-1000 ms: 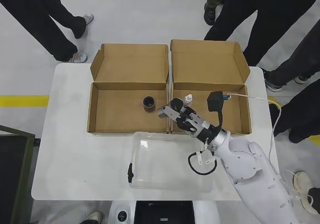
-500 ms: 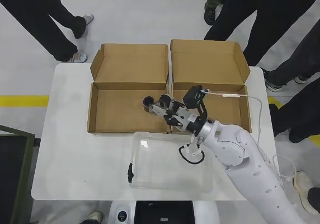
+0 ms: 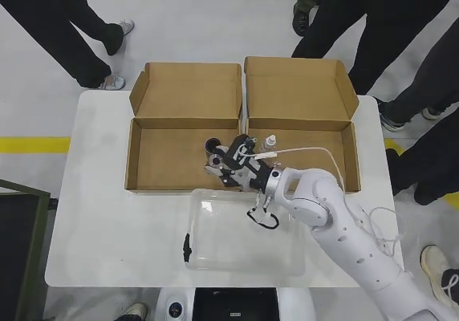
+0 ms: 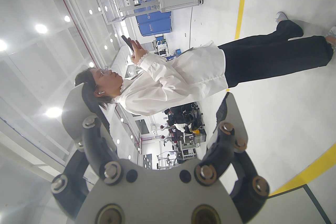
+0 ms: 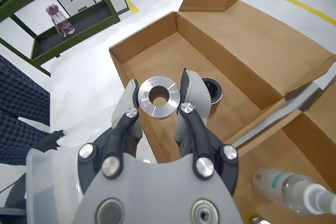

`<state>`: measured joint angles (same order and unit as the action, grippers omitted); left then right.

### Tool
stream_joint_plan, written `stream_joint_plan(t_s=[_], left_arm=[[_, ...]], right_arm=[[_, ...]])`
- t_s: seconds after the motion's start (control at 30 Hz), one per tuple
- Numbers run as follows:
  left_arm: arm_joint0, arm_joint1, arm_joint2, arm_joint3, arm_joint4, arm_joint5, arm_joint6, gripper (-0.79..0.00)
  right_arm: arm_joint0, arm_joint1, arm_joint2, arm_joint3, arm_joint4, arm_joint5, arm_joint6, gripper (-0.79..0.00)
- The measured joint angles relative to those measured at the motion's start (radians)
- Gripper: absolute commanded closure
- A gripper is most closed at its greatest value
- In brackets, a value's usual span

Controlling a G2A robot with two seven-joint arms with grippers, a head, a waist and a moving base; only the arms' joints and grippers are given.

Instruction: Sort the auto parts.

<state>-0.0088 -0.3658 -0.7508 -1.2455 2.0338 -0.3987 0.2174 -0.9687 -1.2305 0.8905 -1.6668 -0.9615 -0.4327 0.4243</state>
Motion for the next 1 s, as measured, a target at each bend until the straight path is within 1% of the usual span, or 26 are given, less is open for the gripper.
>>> stream_joint_plan(t_s=[0.37,1.0], left_arm=[[0.000,0.000,0.000,0.000,0.000,0.000,0.000,-0.785],[0.000,0.000,0.000,0.000,0.000,0.000,0.000,-0.785]], right_arm=[[0.073,-0.026,-0.082,0.092,-0.126,-0.012,0.012,0.000],[0.149,-0.066,-0.154,0.201,-0.187,-0.037,0.036,0.000]])
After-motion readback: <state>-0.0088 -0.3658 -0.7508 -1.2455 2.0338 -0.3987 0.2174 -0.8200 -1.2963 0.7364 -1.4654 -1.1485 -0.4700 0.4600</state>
